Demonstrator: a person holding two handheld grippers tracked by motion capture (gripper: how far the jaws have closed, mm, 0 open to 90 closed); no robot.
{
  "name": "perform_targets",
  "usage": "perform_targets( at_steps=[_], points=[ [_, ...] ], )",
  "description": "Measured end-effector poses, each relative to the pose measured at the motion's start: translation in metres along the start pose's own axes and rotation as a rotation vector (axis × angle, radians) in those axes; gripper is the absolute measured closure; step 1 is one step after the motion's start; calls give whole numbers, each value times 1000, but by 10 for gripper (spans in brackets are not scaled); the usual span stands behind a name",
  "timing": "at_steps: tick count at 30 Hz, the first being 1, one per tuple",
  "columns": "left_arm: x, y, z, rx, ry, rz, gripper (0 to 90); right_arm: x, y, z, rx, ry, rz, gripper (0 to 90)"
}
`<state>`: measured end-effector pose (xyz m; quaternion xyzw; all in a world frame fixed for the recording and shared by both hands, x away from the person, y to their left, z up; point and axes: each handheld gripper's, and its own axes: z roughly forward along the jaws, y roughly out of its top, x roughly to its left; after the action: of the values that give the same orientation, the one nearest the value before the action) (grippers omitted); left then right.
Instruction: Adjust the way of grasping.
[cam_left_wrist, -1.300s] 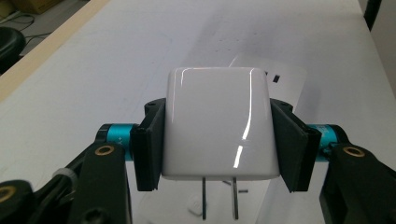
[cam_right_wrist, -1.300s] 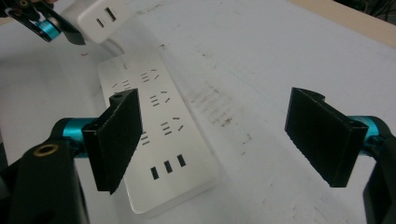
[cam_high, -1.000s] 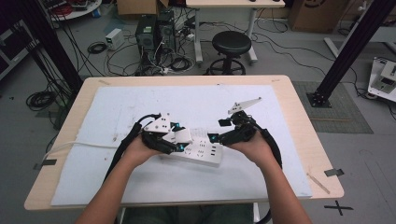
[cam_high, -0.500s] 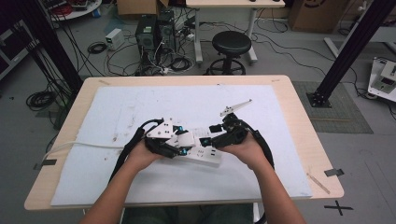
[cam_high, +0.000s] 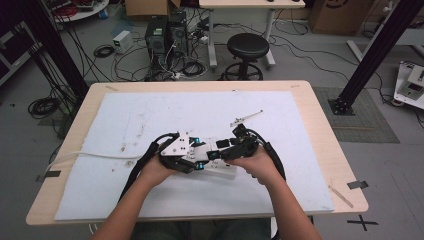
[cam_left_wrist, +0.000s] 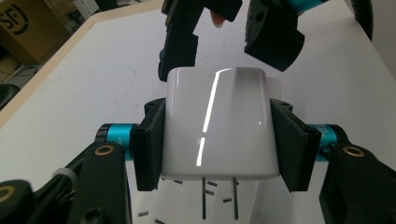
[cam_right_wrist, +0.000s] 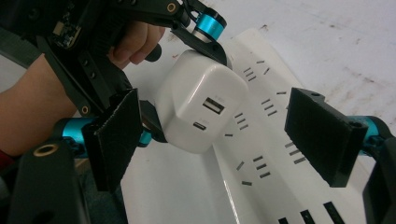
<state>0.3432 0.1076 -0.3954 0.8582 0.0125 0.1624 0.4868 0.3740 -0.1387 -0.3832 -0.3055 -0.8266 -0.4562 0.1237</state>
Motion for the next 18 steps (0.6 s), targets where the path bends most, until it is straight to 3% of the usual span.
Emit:
perform_targets(
  at_steps=[5,6,13,18],
  points=[
    [-4,1,2,-12,14,39,425,-1,-1,3,-3,23,17,198],
    [-7,3,3,-16,25,62,425,-1,-2,4,-6,28,16,198],
    [-10,5,4,-28,40,84,425,-3,-4,10,-10,66,49,201],
    [-12,5,5,-35,46,94,425,-6,-5,14,-21,89,73,286]
  ],
)
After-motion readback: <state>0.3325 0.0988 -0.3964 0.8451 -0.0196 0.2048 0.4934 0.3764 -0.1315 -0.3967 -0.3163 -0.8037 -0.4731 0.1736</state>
